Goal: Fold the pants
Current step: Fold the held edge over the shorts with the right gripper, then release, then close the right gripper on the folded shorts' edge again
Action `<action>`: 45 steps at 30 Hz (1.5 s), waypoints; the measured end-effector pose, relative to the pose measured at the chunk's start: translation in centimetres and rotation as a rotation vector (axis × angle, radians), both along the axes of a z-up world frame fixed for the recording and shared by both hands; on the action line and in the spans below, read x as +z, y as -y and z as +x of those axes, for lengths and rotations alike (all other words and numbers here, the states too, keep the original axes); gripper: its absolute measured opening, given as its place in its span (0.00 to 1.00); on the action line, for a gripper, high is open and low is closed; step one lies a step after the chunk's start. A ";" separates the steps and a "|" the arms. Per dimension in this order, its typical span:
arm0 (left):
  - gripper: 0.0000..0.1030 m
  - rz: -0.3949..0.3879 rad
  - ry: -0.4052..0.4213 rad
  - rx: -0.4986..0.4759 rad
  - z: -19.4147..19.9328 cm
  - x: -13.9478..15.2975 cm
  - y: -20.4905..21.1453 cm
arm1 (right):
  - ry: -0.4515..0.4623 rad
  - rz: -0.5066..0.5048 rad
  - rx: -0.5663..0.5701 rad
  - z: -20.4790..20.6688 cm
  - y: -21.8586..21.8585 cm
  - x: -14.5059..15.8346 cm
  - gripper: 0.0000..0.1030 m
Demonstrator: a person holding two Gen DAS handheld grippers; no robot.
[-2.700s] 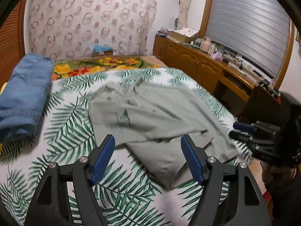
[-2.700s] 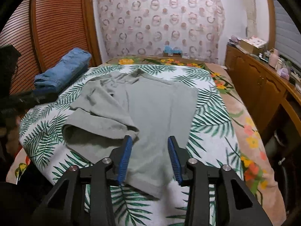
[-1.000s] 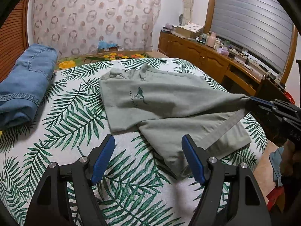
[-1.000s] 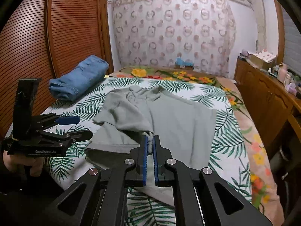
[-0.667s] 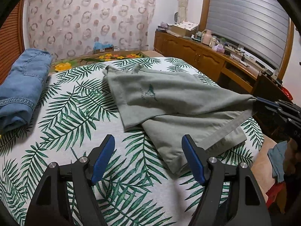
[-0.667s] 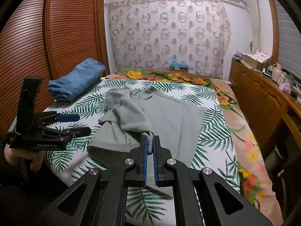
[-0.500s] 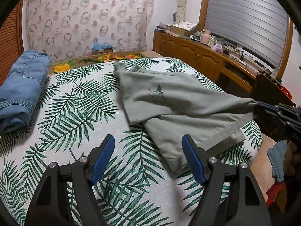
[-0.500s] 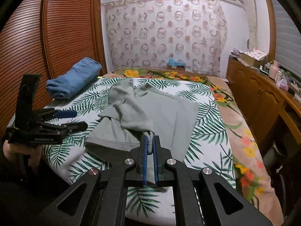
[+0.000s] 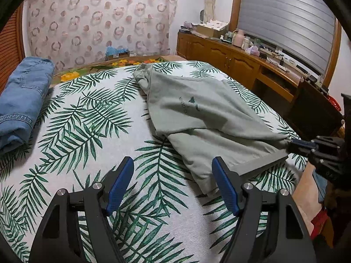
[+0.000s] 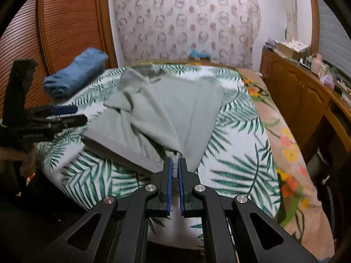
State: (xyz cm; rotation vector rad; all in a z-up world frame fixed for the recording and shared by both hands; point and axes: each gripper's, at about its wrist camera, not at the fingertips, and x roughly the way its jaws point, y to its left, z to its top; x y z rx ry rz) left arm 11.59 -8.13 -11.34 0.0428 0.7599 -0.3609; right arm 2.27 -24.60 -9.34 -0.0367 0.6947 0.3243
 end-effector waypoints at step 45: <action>0.73 -0.035 0.058 0.114 0.1 2.3 -5.8 | 0.018 -0.012 0.239 11.1 -7.9 1.1 0.37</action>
